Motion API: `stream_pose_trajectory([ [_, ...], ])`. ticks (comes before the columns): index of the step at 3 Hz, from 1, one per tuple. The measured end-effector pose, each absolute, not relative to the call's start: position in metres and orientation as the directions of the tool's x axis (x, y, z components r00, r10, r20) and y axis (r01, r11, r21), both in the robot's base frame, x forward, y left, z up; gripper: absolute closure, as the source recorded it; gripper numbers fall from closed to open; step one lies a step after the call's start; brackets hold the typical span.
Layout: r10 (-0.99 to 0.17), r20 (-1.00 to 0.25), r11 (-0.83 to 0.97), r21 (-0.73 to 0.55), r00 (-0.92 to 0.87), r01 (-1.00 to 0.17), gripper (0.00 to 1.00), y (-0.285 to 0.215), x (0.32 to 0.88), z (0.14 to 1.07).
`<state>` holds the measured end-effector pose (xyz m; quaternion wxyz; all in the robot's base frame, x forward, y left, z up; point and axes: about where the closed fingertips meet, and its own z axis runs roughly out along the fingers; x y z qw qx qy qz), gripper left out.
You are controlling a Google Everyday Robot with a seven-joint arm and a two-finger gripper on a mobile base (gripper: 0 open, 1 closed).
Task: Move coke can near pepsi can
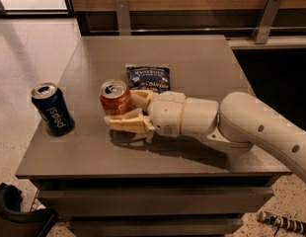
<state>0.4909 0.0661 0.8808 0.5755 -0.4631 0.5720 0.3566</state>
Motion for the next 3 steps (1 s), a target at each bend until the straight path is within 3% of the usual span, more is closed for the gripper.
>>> stream_pose_trajectory([
  [2,-0.054,-0.996,0.244,-0.076,0.065,-0.967,1.0,0.0804,0.4896,0.8712],
  [3,-0.046,-0.997,0.237,-0.067,0.058,-0.969,0.92,0.0824,0.489,0.8696],
])
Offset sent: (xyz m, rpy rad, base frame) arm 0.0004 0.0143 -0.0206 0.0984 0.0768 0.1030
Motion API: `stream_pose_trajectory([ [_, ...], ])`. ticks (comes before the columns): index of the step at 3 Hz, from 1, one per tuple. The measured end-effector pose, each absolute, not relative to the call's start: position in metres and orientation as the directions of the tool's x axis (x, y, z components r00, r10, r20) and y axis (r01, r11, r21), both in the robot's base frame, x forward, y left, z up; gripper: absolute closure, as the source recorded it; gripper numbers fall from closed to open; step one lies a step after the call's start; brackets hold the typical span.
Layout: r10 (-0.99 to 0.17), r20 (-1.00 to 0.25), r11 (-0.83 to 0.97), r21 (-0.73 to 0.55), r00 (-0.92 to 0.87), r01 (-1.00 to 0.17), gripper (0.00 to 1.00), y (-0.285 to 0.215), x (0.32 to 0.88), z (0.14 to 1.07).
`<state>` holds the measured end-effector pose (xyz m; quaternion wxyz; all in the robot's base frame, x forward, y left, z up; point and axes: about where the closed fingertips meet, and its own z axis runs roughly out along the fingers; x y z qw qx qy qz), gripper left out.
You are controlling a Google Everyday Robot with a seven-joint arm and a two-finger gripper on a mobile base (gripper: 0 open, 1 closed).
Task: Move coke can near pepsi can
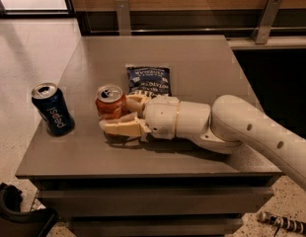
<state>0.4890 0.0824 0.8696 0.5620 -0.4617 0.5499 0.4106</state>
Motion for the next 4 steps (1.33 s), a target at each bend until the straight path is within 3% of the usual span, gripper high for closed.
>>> stream_pose_trajectory([
  [4,-0.047,-0.997,0.221,-0.072,0.063,-0.973,0.0,0.0904,0.4851,0.872],
])
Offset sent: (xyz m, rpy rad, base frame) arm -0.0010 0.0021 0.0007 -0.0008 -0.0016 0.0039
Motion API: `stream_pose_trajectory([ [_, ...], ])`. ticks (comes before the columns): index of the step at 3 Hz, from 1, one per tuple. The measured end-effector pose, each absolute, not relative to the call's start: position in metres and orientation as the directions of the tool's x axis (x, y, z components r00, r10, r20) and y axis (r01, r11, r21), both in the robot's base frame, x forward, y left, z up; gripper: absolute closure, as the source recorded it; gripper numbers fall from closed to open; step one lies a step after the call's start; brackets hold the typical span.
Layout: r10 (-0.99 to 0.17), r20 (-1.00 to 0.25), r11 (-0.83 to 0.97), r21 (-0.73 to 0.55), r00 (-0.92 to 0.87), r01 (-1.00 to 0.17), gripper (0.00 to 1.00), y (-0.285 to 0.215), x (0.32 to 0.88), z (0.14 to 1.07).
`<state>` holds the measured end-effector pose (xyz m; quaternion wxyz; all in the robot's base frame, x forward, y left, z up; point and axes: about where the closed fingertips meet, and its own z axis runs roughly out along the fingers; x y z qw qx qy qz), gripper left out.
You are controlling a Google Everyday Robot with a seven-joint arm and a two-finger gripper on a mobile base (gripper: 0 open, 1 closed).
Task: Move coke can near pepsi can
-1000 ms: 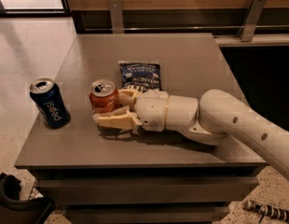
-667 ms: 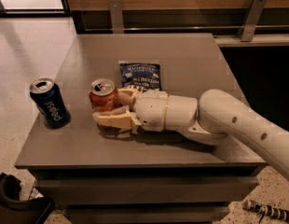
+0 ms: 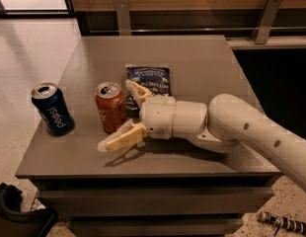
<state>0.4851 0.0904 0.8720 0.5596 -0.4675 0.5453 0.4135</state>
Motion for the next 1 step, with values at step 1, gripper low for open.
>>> stream_pose_trajectory([
  [1,-0.047,-0.997,0.221,-0.072,0.063,-0.973,0.0,0.0904,0.4851,0.872],
])
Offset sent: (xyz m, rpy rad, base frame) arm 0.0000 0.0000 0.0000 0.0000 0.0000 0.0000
